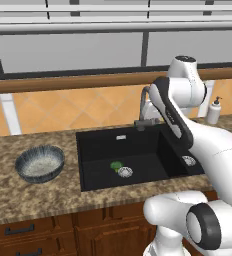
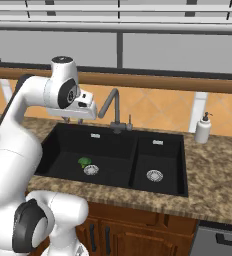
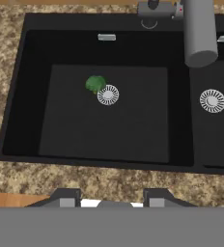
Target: Pick the broccoli from the sink and place it in the bowl. Then pick the bowl and place it in the microwave. Then close the microwave door and press the start button.
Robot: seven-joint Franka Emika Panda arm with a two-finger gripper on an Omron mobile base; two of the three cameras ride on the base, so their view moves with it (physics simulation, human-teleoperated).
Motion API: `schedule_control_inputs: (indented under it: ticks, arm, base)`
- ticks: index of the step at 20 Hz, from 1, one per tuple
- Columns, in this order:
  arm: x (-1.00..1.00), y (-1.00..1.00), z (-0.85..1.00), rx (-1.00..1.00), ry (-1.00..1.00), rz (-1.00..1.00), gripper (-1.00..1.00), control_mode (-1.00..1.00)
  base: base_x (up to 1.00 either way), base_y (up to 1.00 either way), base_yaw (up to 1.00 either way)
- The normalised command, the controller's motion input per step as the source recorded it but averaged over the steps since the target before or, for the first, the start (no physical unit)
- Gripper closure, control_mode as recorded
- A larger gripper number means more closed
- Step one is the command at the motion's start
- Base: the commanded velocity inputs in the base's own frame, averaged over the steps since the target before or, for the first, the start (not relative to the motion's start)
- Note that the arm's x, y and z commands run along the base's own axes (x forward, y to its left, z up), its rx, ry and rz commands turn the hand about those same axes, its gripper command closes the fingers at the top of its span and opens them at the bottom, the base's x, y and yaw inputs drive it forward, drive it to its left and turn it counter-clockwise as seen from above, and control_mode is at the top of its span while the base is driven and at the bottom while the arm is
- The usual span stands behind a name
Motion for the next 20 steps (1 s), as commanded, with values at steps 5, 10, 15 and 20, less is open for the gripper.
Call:
schedule_control_inputs:
  ticks: [5, 10, 15, 20]
  arm:
    - [-0.47, 0.13, -0.04, -0.02, -0.05, 0.02, -1.0, -1.0]
    - [-0.4, 0.88, -0.72, -0.18, 0.01, 0.02, -1.0, -1.0]
    - [0.23, 0.69, -0.93, -0.19, 0.07, 0.0, -1.0, -1.0]
    - [0.2, 0.0, -0.7, -0.06, 0.0, 0.0, -1.0, -1.0]
  base:
    - [0.0, 0.0, 0.0]
    - [0.0, 0.0, 0.0]
    - [0.0, 0.0, 0.0]
    - [0.0, 0.0, 0.0]
